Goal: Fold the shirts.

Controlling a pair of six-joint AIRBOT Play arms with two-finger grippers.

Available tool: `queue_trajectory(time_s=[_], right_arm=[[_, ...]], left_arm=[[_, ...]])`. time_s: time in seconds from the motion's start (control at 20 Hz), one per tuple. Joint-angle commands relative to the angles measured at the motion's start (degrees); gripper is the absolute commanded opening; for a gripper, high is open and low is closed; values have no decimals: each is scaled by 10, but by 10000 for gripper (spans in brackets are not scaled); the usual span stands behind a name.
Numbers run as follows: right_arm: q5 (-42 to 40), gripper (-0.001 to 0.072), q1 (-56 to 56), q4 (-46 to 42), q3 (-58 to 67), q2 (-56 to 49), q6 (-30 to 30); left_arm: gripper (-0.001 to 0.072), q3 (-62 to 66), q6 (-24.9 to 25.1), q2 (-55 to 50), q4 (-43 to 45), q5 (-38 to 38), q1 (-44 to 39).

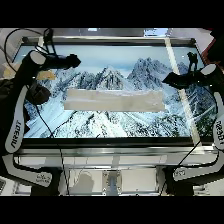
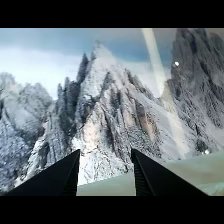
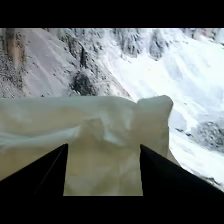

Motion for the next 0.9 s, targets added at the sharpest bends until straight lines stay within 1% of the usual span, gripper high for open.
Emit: queue_trajectory(time_s=[0.0,0.05,0.15,0.25,0.4,0.6,0.85], right_arm=[[86,640,-60,39,-4,-33,-7],[96,667,-73,54,-4,-48,-14],[111,670,-94,92,-4,-78,-33],[117,677,-106,139,-4,-108,-64],[110,677,-104,147,-4,-148,-82],[115,677,-104,153,-4,-187,-87],[110,677,-90,153,-3,-198,-86]], left_arm=[[384,12,83,-8,31,26,-80],[384,12,72,-17,59,26,-106],[383,12,38,-37,124,25,-151],[383,12,-1,-62,179,23,-185],[382,12,-23,-98,185,10,-213],[380,12,-25,-121,184,-3,-233],[380,12,-29,-123,181,-8,-233]])
